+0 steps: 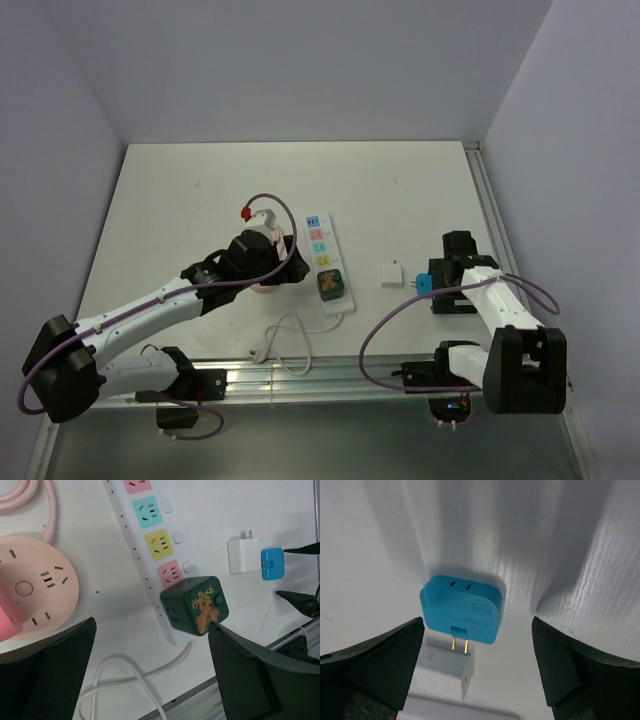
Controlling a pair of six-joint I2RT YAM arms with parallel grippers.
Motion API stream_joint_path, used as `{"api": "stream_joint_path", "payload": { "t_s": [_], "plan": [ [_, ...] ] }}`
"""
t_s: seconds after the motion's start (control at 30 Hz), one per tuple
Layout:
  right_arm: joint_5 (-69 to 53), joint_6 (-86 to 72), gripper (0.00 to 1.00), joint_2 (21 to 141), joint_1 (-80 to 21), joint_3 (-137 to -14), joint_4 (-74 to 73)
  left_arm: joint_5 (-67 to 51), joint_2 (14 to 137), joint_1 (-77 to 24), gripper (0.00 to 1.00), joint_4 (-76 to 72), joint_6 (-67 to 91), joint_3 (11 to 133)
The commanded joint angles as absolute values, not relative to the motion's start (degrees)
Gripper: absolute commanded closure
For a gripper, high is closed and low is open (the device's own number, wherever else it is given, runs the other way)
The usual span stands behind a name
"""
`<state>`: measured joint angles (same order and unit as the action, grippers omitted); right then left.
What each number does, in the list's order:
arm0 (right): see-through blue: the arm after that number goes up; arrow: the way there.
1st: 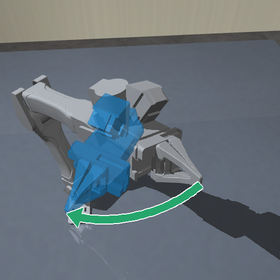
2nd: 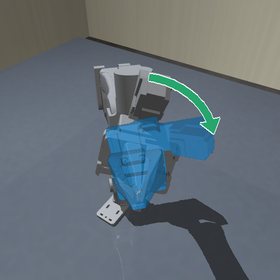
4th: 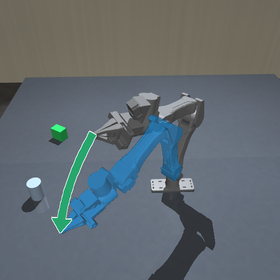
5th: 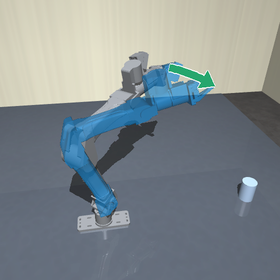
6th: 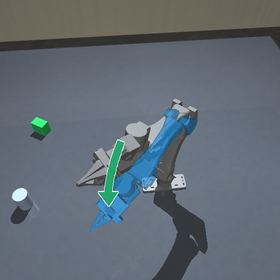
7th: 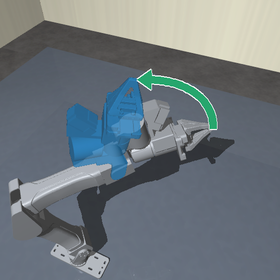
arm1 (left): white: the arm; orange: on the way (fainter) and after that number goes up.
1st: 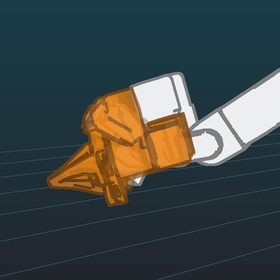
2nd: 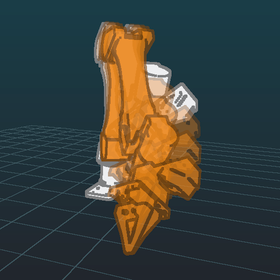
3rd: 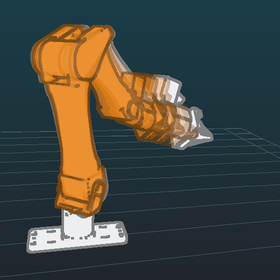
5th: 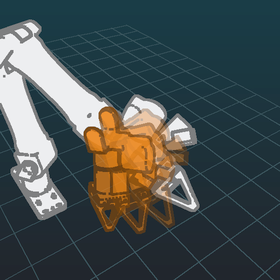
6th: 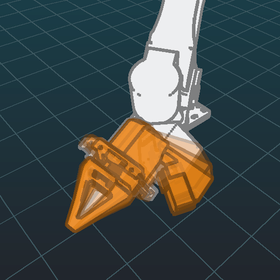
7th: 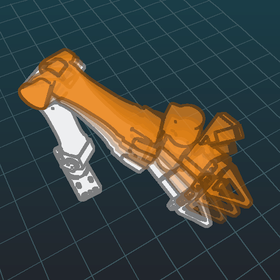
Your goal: Insert the plug
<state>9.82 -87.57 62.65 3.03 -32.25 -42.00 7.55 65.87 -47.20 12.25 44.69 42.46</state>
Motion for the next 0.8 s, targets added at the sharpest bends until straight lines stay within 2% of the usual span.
{"api": "stream_joint_path", "payload": {
  "t_s": [0.0, 0.23, 0.57, 0.77],
  "plan": [
    [10.0, -87.9, 0.05, 66.5, 3.6, -34.4, -40.4, 6.8, 66.3, -46.6, 0.00, 10.7, 44.1, 43.6],
    [9.0, -86.7, 0.05, 71.0, 4.0, -34.1, -35.2, 7.0, 66.4, -46.3, 0.00, 11.1, 44.2, 43.6],
    [8.2, -83.9, 0.10, 80.5, 5.7, -38.6, -37.9, 7.2, 67.1, -46.2, 0.00, 11.0, 44.5, 43.6],
    [6.5, -82.7, 0.34, 84.4, 5.7, -37.4, -36.9, 7.9, 66.7, -46.3, 0.01, 11.1, 44.5, 42.9]
  ]
}}
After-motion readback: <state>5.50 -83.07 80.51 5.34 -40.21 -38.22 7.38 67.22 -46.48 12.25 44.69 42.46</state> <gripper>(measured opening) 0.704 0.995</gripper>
